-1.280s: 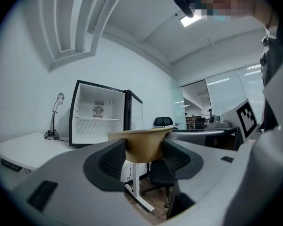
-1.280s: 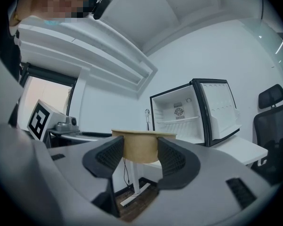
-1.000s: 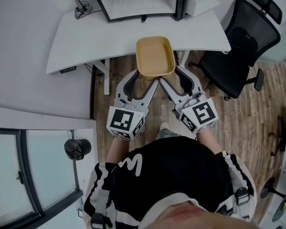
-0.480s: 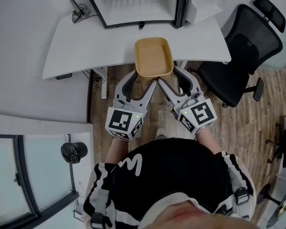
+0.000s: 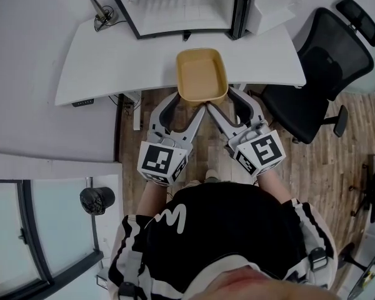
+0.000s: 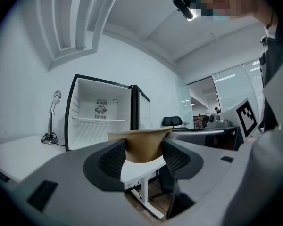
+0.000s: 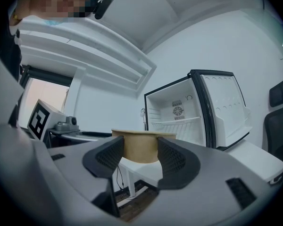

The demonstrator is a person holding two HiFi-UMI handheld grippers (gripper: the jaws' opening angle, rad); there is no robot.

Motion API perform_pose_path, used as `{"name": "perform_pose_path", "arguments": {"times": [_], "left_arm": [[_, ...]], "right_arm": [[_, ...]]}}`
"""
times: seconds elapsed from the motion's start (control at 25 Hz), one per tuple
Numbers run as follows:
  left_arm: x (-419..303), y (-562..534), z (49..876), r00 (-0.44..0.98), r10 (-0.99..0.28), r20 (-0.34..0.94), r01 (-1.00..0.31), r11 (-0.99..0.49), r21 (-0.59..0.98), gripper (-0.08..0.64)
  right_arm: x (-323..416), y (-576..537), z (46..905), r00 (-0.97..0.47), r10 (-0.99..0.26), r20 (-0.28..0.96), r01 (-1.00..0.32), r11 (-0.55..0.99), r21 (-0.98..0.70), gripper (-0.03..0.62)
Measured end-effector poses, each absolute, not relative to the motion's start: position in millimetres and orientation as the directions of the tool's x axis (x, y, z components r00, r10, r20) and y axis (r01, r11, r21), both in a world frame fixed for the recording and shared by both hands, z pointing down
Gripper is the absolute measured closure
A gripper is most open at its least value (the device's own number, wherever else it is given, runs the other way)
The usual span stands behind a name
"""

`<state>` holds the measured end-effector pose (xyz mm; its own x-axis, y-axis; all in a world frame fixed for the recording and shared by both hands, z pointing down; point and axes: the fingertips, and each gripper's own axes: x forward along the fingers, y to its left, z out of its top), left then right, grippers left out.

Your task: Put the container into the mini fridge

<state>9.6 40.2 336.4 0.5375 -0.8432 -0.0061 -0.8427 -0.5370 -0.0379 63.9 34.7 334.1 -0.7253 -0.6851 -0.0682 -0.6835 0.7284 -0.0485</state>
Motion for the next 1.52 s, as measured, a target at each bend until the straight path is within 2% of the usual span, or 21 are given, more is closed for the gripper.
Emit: {"name": "perform_pose_path", "arguments": {"times": [1.52], "left_arm": [[-0.4,17.6,329.6,0.51,-0.86,-0.03,-0.86,-0.509,-0.031,0.31]], "right_arm": [[54.9,10.5,325.9,-0.75,-0.656,-0.091,-0.656,0.754,-0.031,0.359]]}}
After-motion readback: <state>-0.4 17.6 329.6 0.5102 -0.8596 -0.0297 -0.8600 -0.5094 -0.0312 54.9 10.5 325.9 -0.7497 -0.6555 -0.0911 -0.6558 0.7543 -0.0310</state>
